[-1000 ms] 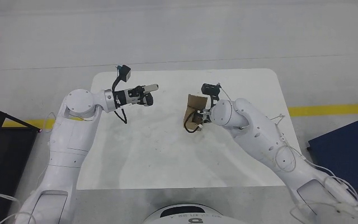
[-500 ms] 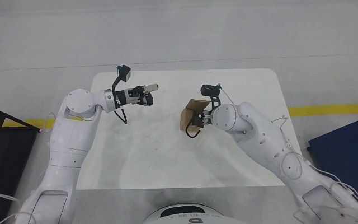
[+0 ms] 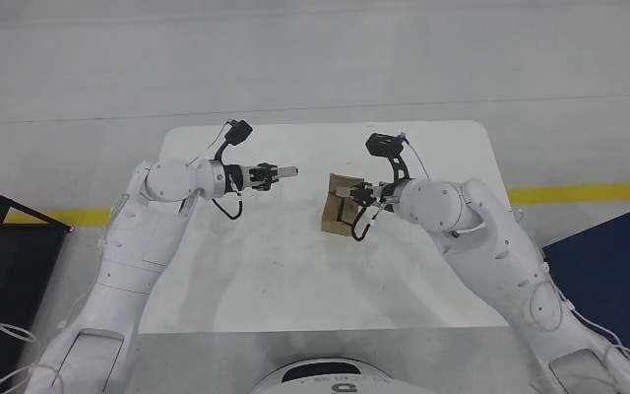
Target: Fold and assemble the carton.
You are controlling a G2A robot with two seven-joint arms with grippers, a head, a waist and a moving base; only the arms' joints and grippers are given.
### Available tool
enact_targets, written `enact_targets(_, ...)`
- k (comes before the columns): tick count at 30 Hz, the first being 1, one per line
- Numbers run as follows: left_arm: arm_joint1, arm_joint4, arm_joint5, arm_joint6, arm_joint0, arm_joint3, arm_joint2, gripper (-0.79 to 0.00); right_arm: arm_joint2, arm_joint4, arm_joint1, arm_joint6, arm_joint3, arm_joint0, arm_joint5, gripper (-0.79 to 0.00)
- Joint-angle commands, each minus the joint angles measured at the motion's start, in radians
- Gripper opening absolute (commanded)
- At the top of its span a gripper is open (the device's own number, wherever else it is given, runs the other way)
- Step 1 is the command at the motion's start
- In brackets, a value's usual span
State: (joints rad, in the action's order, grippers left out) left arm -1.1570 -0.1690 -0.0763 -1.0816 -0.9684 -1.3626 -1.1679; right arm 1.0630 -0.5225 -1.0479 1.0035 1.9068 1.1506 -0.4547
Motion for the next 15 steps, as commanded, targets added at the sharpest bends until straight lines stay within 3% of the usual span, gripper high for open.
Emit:
enact_targets(1, -0.008, 0.009, 0.006, 0.009, 0.032, 0.016, 0.029, 0.0, 0.062, 0.019, 0.015, -0.018, 0.038, 0.072, 0.128, -0.071)
enact_targets(4, -0.023, -0.001, 0.008, 0.04, 0.088, 0.063, 0.082, -0.003, 0.122, -0.035, 0.033, -0.071, 0.049, 0.177, 0.225, 0.0)
enact_targets(8, -0.05, 0.01, 0.016, 0.085, 0.159, 0.141, 0.157, -0.077, 0.172, -0.036, 0.046, -0.104, 0.046, 0.263, 0.336, 0.0)
enact_targets(15, -0.094, -0.004, 0.009, 0.127, 0.26, 0.265, 0.27, -0.139, 0.172, -0.036, 0.046, -0.104, 0.046, 0.263, 0.336, 0.0)
